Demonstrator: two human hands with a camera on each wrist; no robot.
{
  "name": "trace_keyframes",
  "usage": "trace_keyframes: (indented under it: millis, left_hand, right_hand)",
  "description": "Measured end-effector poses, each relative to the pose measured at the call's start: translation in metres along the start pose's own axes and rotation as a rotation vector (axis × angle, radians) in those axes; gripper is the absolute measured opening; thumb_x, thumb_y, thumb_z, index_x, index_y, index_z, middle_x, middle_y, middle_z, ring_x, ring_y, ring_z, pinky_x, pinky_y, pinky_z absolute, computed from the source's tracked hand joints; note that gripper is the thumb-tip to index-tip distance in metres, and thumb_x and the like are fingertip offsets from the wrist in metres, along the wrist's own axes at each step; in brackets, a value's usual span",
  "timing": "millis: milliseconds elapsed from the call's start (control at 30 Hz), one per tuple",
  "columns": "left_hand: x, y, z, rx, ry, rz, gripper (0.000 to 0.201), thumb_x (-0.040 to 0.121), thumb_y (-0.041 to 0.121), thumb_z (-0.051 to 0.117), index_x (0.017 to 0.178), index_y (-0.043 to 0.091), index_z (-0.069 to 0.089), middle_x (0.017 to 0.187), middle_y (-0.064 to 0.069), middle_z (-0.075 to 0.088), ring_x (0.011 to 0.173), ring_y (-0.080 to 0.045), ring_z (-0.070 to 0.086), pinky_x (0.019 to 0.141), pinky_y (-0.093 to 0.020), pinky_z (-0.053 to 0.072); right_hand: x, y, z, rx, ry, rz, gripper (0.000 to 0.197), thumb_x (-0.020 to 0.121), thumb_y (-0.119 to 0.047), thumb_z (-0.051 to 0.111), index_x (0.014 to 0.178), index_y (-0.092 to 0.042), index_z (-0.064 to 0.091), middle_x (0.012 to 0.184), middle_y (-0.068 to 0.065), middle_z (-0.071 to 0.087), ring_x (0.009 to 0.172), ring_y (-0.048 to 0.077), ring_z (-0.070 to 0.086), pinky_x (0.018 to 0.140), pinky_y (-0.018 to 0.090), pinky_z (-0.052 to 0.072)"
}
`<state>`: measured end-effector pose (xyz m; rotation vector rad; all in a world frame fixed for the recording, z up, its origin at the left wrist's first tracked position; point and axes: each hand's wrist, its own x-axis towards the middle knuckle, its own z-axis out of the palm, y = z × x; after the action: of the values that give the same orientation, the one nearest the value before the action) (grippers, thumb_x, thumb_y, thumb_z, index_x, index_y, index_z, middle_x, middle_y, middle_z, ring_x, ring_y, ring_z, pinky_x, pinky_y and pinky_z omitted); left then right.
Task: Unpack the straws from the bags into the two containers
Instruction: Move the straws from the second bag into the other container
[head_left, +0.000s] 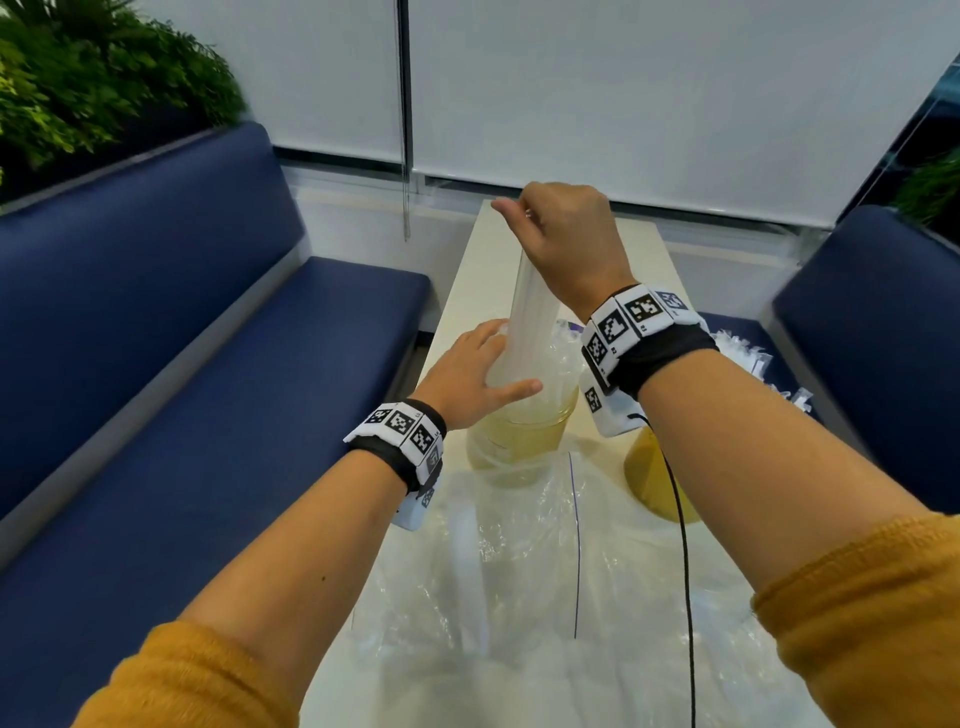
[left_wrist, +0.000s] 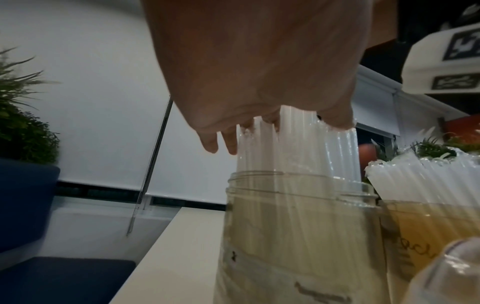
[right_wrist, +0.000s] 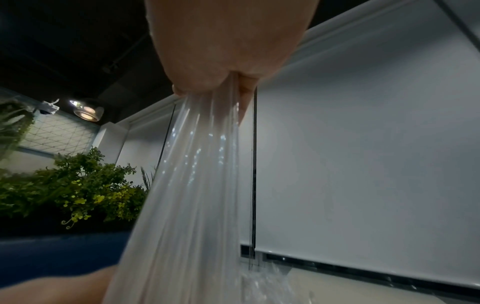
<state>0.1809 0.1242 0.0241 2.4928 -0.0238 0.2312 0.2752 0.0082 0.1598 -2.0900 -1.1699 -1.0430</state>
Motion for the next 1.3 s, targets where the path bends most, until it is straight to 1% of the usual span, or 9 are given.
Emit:
trace_keyframes:
  millis: [300, 467, 567, 667, 800, 900, 967, 1100, 1300]
  left_hand:
    - [0.0, 0.004, -0.01, -0.008, -0.026, -0.026, 0.091, 0.084, 0.071, 0.063, 0.152, 0.015, 0.039, 0.162, 0.006, 0.03, 0.144, -0.014, 0.033, 0.119, -0.035, 0.032]
    - [0.0, 0.004, -0.012, -0.133, 0.023, -0.031, 0.077, 0.077, 0.06, 0.077, 0.138, 0.024, 0.048, 0.139, 0.008, 0.055, 0.121, -0.01, 0.054, 0.102, -0.035, 0.048]
    - [0.001, 0.002, -0.013, -0.195, 0.012, -0.04, 0.079, 0.072, 0.046, 0.085, 0.136, 0.024, 0.044, 0.126, 0.011, 0.057, 0.113, -0.012, 0.059, 0.094, -0.03, 0.05]
    - [0.002, 0.003, -0.019, -0.222, 0.002, -0.003, 0.092, 0.069, 0.042, 0.089, 0.142, 0.022, 0.037, 0.139, 0.007, 0.049, 0.124, -0.01, 0.049, 0.104, -0.029, 0.044]
    - [0.015, 0.019, -0.032, -0.168, 0.018, 0.076, 0.079, 0.086, 0.028, 0.054, 0.158, 0.015, 0.024, 0.167, -0.003, 0.019, 0.154, -0.016, 0.016, 0.126, -0.035, 0.014]
    - [0.021, 0.03, -0.022, 0.032, -0.08, 0.061, 0.059, 0.107, 0.025, 0.028, 0.162, 0.011, 0.013, 0.171, -0.004, 0.004, 0.157, -0.013, 0.001, 0.128, -0.035, -0.002]
    - [0.02, 0.033, -0.014, 0.097, -0.167, 0.007, 0.054, 0.111, 0.029, 0.019, 0.161, 0.009, 0.013, 0.171, -0.005, 0.008, 0.157, -0.014, 0.004, 0.128, -0.033, -0.003]
    - [0.023, 0.028, -0.011, 0.192, -0.077, 0.049, 0.054, 0.111, 0.028, 0.02, 0.161, 0.009, 0.012, 0.171, -0.005, 0.005, 0.158, -0.015, 0.0, 0.126, -0.032, -0.004]
    - [0.019, 0.019, -0.001, 0.214, -0.157, 0.047, 0.055, 0.111, 0.028, 0.018, 0.162, 0.013, 0.007, 0.171, -0.004, 0.003, 0.158, -0.016, -0.001, 0.127, -0.033, -0.004]
  right_hand:
    - [-0.046, -0.003, 0.024, -0.032, -0.277, 0.044, 0.038, 0.104, -0.036, 0.045, 0.075, -0.013, 0.054, 0.069, -0.002, 0.054, 0.06, 0.02, 0.05, 0.059, 0.034, 0.043]
    - [-0.09, -0.015, 0.032, -0.052, -0.449, 0.209, 0.041, 0.107, -0.028, 0.03, 0.133, -0.007, 0.055, 0.111, 0.008, 0.067, 0.101, 0.025, 0.061, 0.087, 0.04, 0.05]
    - [-0.109, -0.026, 0.031, -0.034, -0.571, 0.183, 0.046, 0.107, -0.021, 0.026, 0.143, 0.002, 0.044, 0.137, 0.016, 0.056, 0.126, 0.028, 0.052, 0.113, 0.042, 0.033]
    - [-0.102, -0.022, 0.024, 0.093, -0.533, 0.284, 0.047, 0.108, -0.024, 0.023, 0.145, -0.001, 0.041, 0.146, 0.015, 0.048, 0.139, 0.028, 0.04, 0.119, 0.041, 0.023]
    - [-0.091, 0.005, 0.018, 0.061, -0.424, 0.465, 0.048, 0.106, -0.026, 0.026, 0.147, -0.004, 0.04, 0.145, 0.012, 0.05, 0.137, 0.028, 0.04, 0.117, 0.041, 0.027]
    - [-0.111, 0.008, 0.025, 0.004, -0.647, 0.474, 0.05, 0.107, -0.023, 0.024, 0.149, 0.003, 0.032, 0.148, 0.018, 0.045, 0.137, 0.03, 0.041, 0.116, 0.038, 0.028]
    - [-0.12, 0.007, 0.028, 0.056, -0.719, 0.497, 0.052, 0.107, -0.023, 0.022, 0.152, 0.002, 0.027, 0.156, 0.015, 0.034, 0.144, 0.028, 0.032, 0.12, 0.036, 0.022]
    - [-0.108, 0.01, 0.028, 0.066, -0.537, 0.517, 0.06, 0.099, -0.031, 0.016, 0.142, 0.0, 0.043, 0.144, 0.014, 0.049, 0.135, 0.03, 0.045, 0.115, 0.042, 0.031]
    - [-0.118, 0.009, 0.038, -0.049, -0.751, 0.427, 0.061, 0.101, -0.03, 0.012, 0.152, 0.001, 0.027, 0.159, 0.017, 0.029, 0.147, 0.03, 0.026, 0.12, 0.046, 0.022]
